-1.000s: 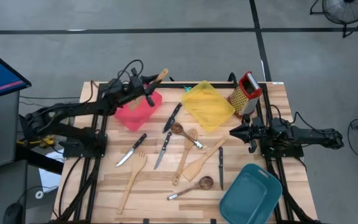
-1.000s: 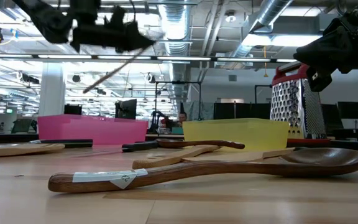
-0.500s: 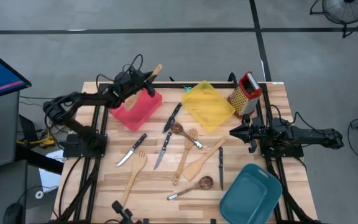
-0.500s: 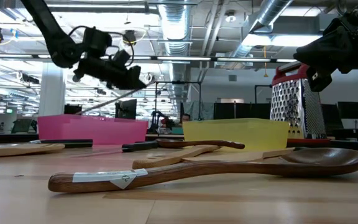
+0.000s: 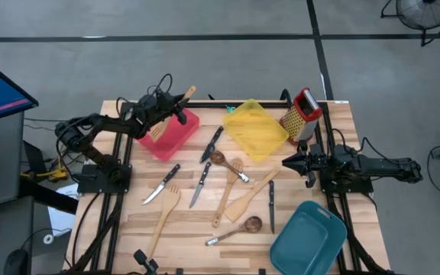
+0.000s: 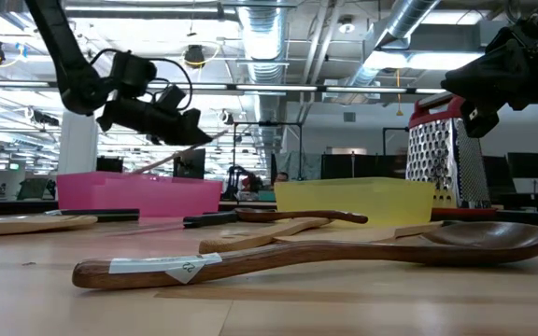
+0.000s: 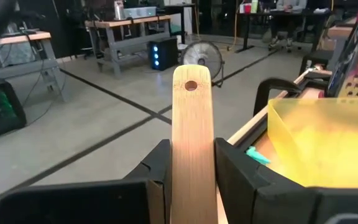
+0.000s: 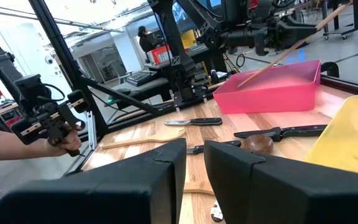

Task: Pick & Place Kitchen Items
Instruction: Put the wooden slotted spatula into the red bin

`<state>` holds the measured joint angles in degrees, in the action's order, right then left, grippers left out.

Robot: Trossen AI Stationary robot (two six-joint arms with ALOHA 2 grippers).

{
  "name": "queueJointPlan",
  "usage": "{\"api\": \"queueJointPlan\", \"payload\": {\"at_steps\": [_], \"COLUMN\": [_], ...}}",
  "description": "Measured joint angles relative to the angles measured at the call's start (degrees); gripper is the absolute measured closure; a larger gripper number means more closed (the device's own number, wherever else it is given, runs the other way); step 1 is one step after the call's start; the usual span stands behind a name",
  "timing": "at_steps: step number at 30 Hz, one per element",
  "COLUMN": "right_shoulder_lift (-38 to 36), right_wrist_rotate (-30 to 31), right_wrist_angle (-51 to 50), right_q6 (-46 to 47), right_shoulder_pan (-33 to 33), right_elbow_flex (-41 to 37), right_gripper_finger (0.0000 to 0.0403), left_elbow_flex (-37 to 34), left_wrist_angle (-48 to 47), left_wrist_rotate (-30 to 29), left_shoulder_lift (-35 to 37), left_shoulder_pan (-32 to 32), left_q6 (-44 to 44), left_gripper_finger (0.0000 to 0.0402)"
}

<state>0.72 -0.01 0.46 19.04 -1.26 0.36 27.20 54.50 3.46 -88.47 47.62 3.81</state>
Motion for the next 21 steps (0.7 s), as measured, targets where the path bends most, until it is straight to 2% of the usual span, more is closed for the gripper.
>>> {"api": "queueJointPlan", "payload": {"at_steps": [21], "right_shoulder_lift": [-0.01], "right_wrist_rotate": [0.0], "right_wrist_angle": [0.01], "right_q6": [0.01], "right_shoulder_pan": [-0.02], "right_elbow_flex": [0.0], "right_gripper_finger": [0.0331], "left_elbow_flex": [-0.85], "left_wrist_angle": [-1.16], "left_wrist_rotate": [-2.14], "left_shoulder_lift": [-1.18], "left_shoulder_pan": [0.22], "left_q6": [-2.41], "left_gripper_finger": [0.0327]}}
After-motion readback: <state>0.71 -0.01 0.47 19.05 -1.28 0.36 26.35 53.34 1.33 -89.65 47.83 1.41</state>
